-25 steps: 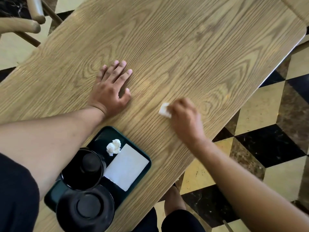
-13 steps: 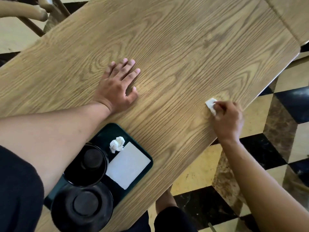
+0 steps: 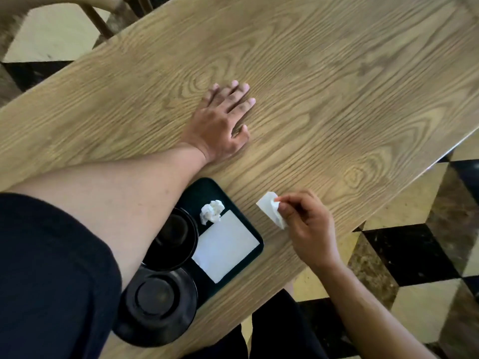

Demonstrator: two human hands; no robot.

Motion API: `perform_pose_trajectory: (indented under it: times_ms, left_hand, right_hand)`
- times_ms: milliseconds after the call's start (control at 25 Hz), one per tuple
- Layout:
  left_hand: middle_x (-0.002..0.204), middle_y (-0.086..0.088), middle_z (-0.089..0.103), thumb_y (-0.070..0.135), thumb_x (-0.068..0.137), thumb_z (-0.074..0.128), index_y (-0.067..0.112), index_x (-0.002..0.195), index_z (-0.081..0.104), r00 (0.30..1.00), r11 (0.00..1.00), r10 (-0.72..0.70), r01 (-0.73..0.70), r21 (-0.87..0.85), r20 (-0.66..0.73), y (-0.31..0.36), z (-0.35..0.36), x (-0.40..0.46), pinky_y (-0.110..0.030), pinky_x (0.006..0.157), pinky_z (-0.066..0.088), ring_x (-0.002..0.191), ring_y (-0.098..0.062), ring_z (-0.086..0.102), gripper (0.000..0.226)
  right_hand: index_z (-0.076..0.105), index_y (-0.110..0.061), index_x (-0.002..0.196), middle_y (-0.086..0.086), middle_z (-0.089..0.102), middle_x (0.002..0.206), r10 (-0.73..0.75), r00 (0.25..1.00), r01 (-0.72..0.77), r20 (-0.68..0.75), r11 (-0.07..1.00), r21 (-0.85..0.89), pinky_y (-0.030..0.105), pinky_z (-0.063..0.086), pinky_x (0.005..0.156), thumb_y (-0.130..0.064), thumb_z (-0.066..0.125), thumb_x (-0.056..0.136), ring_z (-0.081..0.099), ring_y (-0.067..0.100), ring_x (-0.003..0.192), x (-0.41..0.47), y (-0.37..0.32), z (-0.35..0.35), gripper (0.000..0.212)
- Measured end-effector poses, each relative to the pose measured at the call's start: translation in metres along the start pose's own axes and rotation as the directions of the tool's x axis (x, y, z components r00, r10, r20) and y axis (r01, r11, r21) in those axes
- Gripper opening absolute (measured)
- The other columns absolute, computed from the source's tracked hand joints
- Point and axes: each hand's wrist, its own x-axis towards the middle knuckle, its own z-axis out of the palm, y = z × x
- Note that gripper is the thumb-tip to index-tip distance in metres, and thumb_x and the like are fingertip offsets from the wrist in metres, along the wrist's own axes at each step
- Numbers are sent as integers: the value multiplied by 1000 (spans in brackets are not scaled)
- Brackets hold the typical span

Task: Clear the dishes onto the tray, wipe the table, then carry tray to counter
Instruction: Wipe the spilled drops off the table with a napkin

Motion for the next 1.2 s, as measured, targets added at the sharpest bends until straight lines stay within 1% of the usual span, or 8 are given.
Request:
perform_pose_trajectory:
  times_ms: [120, 280, 440, 560, 800, 960, 1080, 1200]
  left_hand:
    - [159, -10, 47, 38, 92, 50, 13, 144, 59, 1000, 1000, 6, -6, -1, 19, 3, -3, 0, -55, 125, 24, 150, -31, 39, 58]
    - [160, -12, 45, 41, 96, 46, 8, 144, 57, 999, 1000, -13, 14, -10, 51, 2, -8, -3, -55, 125, 23, 152, -31, 36, 60]
    - [149, -21, 54, 34, 96, 50, -3, 130, 64, 999, 988, -42, 44, -147, 20, 2, -8, -5, -55, 123, 28, 145, -38, 46, 52]
    - [148, -23, 55, 30, 99, 49, -2, 129, 64, 990, 960, -136, 138, -246, 24, 0, -22, -3, -49, 120, 35, 141, -39, 49, 47]
    - [150, -20, 53, 28, 100, 47, 1, 130, 63, 934, 931, -356, 357, -82, 30, -52, -75, -60, -47, 116, 38, 139, -38, 49, 43]
    - [156, -22, 43, 31, 100, 43, -1, 137, 56, 815, 816, -578, 576, 46, 38, -86, -98, -143, -47, 122, 31, 144, -40, 41, 50]
    - [160, -24, 37, 34, 101, 40, -1, 145, 49, 791, 790, -612, 608, 82, 23, -90, -102, -192, -48, 124, 28, 148, -39, 35, 57]
    - [164, -22, 30, 33, 104, 37, 1, 151, 42, 798, 794, -602, 598, 105, 3, -86, -94, -206, -51, 127, 23, 155, -36, 26, 57]
  right_hand:
    - [68, -25, 97, -1, 69, 93, -36, 991, 13, 127, 985, 172, 37, 52, 71, -9, 64, 94, 64, 21, 82, 42, -25, 5, 17]
    - [62, -25, 98, -15, 64, 82, -41, 954, -44, 296, 961, 273, 24, 46, 68, -9, 56, 100, 57, 3, 71, 66, -35, 20, 17]
    - [60, -15, 107, -8, 71, 84, 36, 929, -170, 367, 925, 340, 17, 46, 63, -6, 56, 101, 60, 1, 67, 72, -28, 17, 12]
    - [65, -16, 115, -4, 73, 88, 26, 908, -159, 418, 945, 285, 17, 49, 64, -7, 58, 100, 63, 3, 71, 77, -29, 15, 19]
    - [73, -27, 86, -3, 69, 80, 26, 862, -141, 506, 972, 190, 31, 49, 67, -19, 59, 92, 61, 12, 73, 91, -48, 14, 17]
    - [71, -21, 80, -2, 66, 76, 22, 837, -75, 546, 994, 75, 18, 45, 59, -5, 61, 93, 55, 5, 63, 93, -65, 29, 23]
    - [69, -25, 83, 0, 58, 83, -43, 802, 38, 595, 999, 21, 14, 39, 52, -3, 68, 88, 46, 2, 55, 92, -77, 47, 22]
    - [66, -34, 94, -1, 59, 96, -108, 767, 121, 632, 992, 22, 21, 50, 65, -16, 78, 82, 57, 10, 69, 92, -83, 67, 25]
